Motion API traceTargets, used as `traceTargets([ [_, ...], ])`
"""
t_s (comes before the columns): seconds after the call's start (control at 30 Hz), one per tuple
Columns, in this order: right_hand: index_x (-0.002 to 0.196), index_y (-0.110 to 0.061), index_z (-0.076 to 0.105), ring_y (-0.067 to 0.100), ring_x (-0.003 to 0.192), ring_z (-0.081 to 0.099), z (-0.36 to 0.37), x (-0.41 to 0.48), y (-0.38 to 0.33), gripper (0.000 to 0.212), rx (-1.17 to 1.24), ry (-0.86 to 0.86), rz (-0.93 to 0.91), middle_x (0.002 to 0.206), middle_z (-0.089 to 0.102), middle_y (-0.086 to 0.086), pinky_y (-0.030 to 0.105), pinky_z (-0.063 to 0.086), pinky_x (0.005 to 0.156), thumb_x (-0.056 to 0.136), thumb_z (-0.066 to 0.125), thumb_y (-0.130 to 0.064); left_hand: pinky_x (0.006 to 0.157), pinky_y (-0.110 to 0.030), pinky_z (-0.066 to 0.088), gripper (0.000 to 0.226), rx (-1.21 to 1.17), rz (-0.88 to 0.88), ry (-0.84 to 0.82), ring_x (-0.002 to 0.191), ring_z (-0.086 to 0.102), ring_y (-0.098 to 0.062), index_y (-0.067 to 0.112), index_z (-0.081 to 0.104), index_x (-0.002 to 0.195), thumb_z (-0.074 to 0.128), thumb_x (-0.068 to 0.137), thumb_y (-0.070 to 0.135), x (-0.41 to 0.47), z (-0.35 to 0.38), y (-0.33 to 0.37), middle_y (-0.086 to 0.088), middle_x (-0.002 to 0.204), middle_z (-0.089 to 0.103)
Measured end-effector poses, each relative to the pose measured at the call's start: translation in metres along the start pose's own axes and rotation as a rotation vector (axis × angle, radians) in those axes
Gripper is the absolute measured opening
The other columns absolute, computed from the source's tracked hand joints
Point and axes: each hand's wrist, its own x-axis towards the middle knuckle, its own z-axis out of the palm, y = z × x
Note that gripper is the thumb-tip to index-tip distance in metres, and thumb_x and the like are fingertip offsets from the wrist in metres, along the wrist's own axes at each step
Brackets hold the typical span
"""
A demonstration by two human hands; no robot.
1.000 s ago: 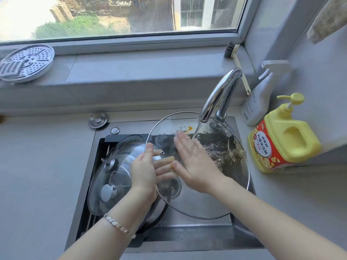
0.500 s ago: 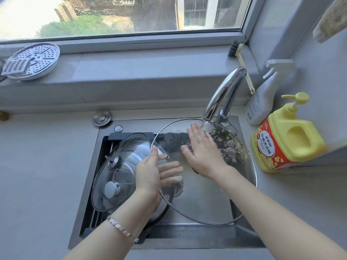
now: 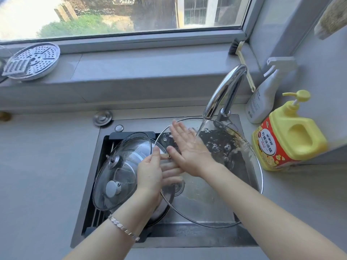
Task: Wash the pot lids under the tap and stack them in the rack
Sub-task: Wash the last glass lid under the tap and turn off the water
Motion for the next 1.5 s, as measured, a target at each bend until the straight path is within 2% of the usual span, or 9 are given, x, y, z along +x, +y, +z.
traceTargets([
  [0.1, 0.148, -0.017, -0.01, 0.009, 0.142, -0.016, -0.005, -0.004, 0.029, 0.065, -0.036, 0.0, 0.203, 0.156, -0.016, -0.001, 0.03, -0.013, 0.115, 0.097, 0.017, -0.047, 0.037, -0.029, 0.052, 0.04, -0.008, 0.008, 0.016, 0.048, 0.067, -0.026, 0.002, 0.051, 0.087, 0.039, 0.097, 0.039, 0.0, -0.006, 0.001, -0.024, 0.072, 0.067],
  [0.4, 0.146, -0.01, -0.012, 0.012, 0.141, -0.021, 0.008, -0.04, 0.049, 0.08, -0.083, 0.13, 0.489, 0.155, -0.019, 0.006, 0.032, -0.016, 0.113, 0.084, 0.005, -0.057, 0.04, -0.031, 0.054, 0.039, -0.045, 0.094, 0.09, 0.051, 0.068, -0.026, 0.003, 0.054, 0.086, 0.042, 0.095, 0.039, 0.002, -0.015, 0.003, -0.026, 0.076, 0.067],
  [0.57, 0.147, -0.011, -0.01, 0.014, 0.142, -0.019, -0.006, 0.002, 0.016, 0.069, 0.025, 0.073, 0.223, 0.155, -0.019, 0.005, 0.029, -0.02, 0.111, 0.097, 0.022, -0.047, 0.037, -0.031, 0.053, 0.04, -0.033, 0.054, 0.044, 0.047, 0.067, -0.025, 0.004, 0.054, 0.083, 0.04, 0.096, 0.04, 0.0, 0.004, -0.006, -0.014, 0.056, 0.068],
  [0.67, 0.148, -0.009, -0.003, 0.01, 0.138, -0.022, 0.0, 0.003, -0.016, 0.074, 0.045, 0.067, 0.025, 0.153, -0.019, 0.004, 0.029, -0.016, 0.114, 0.09, 0.006, -0.054, 0.039, -0.023, 0.051, 0.047, -0.032, 0.1, 0.098, 0.044, 0.064, -0.015, 0.005, 0.057, 0.078, 0.034, 0.098, 0.041, 0.004, 0.013, -0.008, -0.003, 0.048, 0.066],
  [0.8, 0.141, -0.001, 0.031, 0.024, 0.138, 0.019, 0.016, -0.023, -0.031, 0.06, 0.01, 0.21, -0.174, 0.149, 0.028, 0.015, 0.033, 0.007, 0.111, 0.099, 0.009, -0.038, 0.051, -0.014, 0.052, 0.046, -0.051, 0.152, 0.139, 0.058, 0.067, -0.01, 0.01, 0.062, 0.077, 0.036, 0.097, 0.042, 0.016, 0.011, -0.004, 0.004, 0.054, 0.069],
  [0.9, 0.142, -0.006, 0.027, 0.022, 0.139, 0.025, 0.022, -0.05, -0.012, 0.057, -0.137, 0.136, -0.337, 0.149, 0.031, 0.012, 0.036, 0.013, 0.111, 0.094, 0.027, -0.038, 0.061, -0.027, 0.056, 0.047, -0.116, 0.16, 0.091, 0.063, 0.069, -0.022, 0.008, 0.06, 0.08, 0.037, 0.095, 0.046, 0.021, 0.006, 0.003, -0.009, 0.062, 0.071],
  [1.23, 0.146, -0.012, -0.012, 0.009, 0.135, -0.026, -0.012, -0.008, 0.004, 0.082, -0.139, 0.134, 0.047, 0.143, -0.029, -0.003, 0.031, -0.018, 0.113, 0.074, -0.009, -0.052, 0.049, -0.035, 0.055, 0.046, -0.103, 0.121, 0.052, 0.053, 0.068, -0.027, 0.008, 0.058, 0.081, 0.035, 0.096, 0.045, 0.013, 0.019, -0.01, -0.015, 0.062, 0.07],
  [1.37, 0.146, -0.006, 0.01, 0.015, 0.138, -0.011, 0.0, -0.008, -0.028, 0.069, 0.017, 0.165, -0.214, 0.148, -0.008, 0.0, 0.026, -0.011, 0.114, 0.085, 0.006, -0.038, 0.056, -0.02, 0.056, 0.04, -0.129, 0.154, 0.117, 0.066, 0.069, -0.013, 0.013, 0.066, 0.082, 0.04, 0.097, 0.039, 0.016, 0.02, -0.009, 0.002, 0.067, 0.072],
  [1.5, 0.142, -0.001, 0.029, 0.021, 0.138, 0.019, 0.013, -0.031, -0.022, 0.061, -0.036, 0.163, -0.363, 0.149, 0.03, 0.016, 0.032, 0.008, 0.114, 0.089, 0.028, -0.031, 0.075, -0.035, 0.057, 0.045, -0.156, 0.139, 0.115, 0.079, 0.07, -0.027, 0.006, 0.064, 0.088, 0.04, 0.095, 0.044, 0.019, 0.011, -0.002, -0.012, 0.078, 0.072],
])
